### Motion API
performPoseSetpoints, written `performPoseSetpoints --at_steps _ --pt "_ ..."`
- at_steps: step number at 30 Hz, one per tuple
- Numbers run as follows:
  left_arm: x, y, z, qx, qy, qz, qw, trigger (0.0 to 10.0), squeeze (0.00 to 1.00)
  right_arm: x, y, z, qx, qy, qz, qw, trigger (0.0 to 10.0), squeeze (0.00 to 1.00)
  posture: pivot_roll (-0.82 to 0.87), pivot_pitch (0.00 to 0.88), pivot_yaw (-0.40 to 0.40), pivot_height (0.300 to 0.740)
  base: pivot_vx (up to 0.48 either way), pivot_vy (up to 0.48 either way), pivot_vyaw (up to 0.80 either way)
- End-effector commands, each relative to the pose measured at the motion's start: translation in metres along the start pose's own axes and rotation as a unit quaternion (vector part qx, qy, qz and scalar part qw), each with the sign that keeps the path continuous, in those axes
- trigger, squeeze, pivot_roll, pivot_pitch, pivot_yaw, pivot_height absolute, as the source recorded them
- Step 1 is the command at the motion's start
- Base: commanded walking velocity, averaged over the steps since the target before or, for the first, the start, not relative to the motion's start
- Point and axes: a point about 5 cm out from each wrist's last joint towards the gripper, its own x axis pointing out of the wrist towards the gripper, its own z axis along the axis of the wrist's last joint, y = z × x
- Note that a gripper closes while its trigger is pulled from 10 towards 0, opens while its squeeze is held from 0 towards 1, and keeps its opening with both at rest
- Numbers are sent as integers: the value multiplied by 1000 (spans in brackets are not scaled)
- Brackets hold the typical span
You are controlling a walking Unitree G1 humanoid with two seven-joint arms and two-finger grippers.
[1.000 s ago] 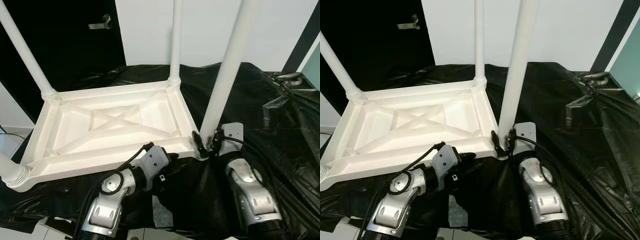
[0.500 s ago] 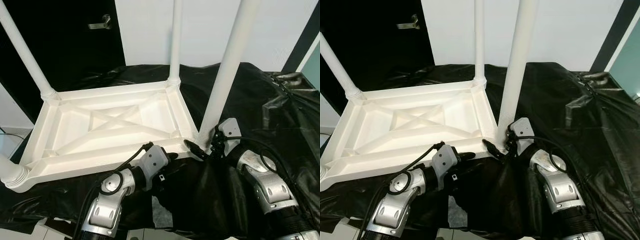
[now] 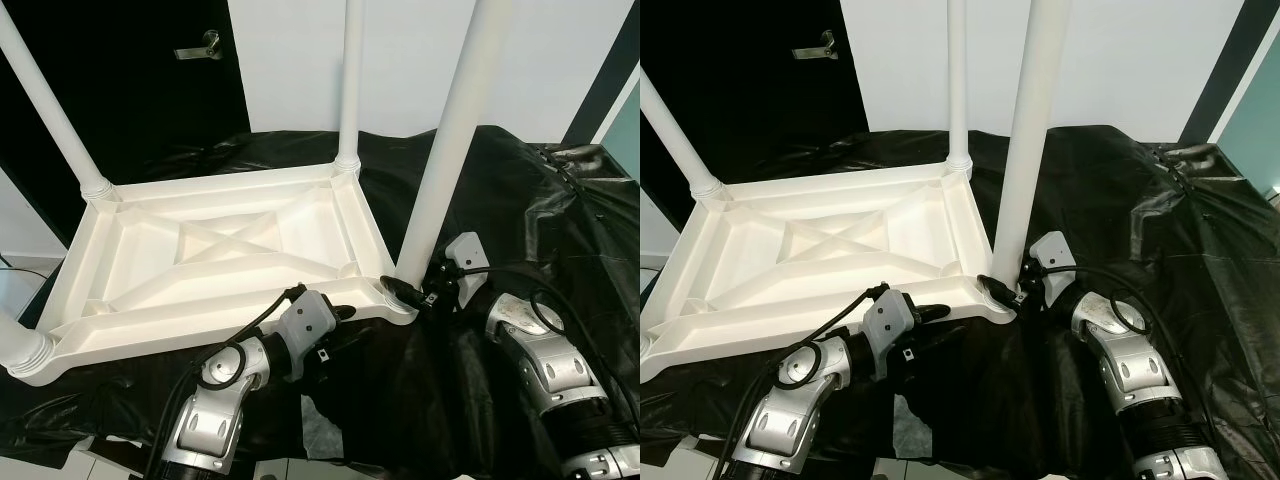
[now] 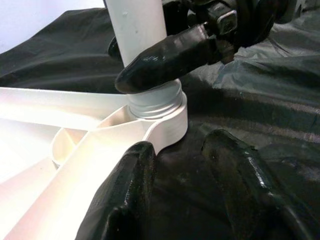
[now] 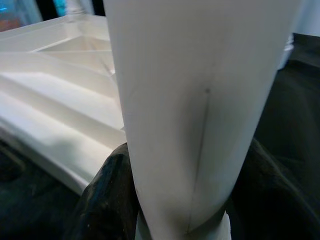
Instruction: Building children table
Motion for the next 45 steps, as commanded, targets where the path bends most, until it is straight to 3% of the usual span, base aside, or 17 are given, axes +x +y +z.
performPoseSetpoints --at_steps 1,8,10,13,14,15,16,19,31,32,39,45 --pt "-2 7 -3 0 11 73 997 10000 0 -3 8 -18 7 48 -22 999 10000 0 57 0 13 740 0 0 0" --pt "-3 6 -3 0 11 73 997 10000 0 -1 20 -18 43 40 -88 994 10000 0 62 0 8 740 0 0 0" --pt "-4 6 -3 -1 12 74 997 10000 0 1 29 -15 58 28 -149 987 10000 0 61 0 6 740 0 0 0" --pt "-4 6 -3 -1 12 74 997 10000 0 2 31 -13 61 25 -172 983 10000 0 61 0 6 740 0 0 0" --pt "-4 6 -3 -1 12 75 997 10000 0 4 33 -11 51 24 -223 973 10000 0 60 0 0 740 0 0 0" --pt "-4 6 -3 -1 12 75 997 10000 0 4 33 -11 51 24 -223 973 10000 0 60 0 0 740 0 0 0" --pt "-4 6 -3 -1 13 74 997 10000 0 4 37 -9 50 20 -288 956 10000 0 64 0 -3 740 0 0 0" --pt "-5 6 -3 -2 14 76 997 10000 0 7 47 -8 73 14 -290 954 10000 0 64 0 -4 740 0 0 0" --pt "-6 4 -4 -2 16 78 997 10000 0 5 50 -2 103 -10 -282 954 10000 0 64 0 -10 740 0 0 0" --pt "-5 4 -4 -4 15 78 997 10000 0 4 49 0 104 -19 -288 952 10000 1000 63 0 -11 740 0 0 0" --pt "-4 3 -4 -6 15 81 997 10000 0 -2 43 3 104 -38 -284 952 10000 1000 61 0 -15 740 0 0 0" --pt "-5 7 -3 -5 13 89 996 10000 0 -14 29 4 101 -67 -197 973 10000 1000 62 0 -14 740 0 0 0"
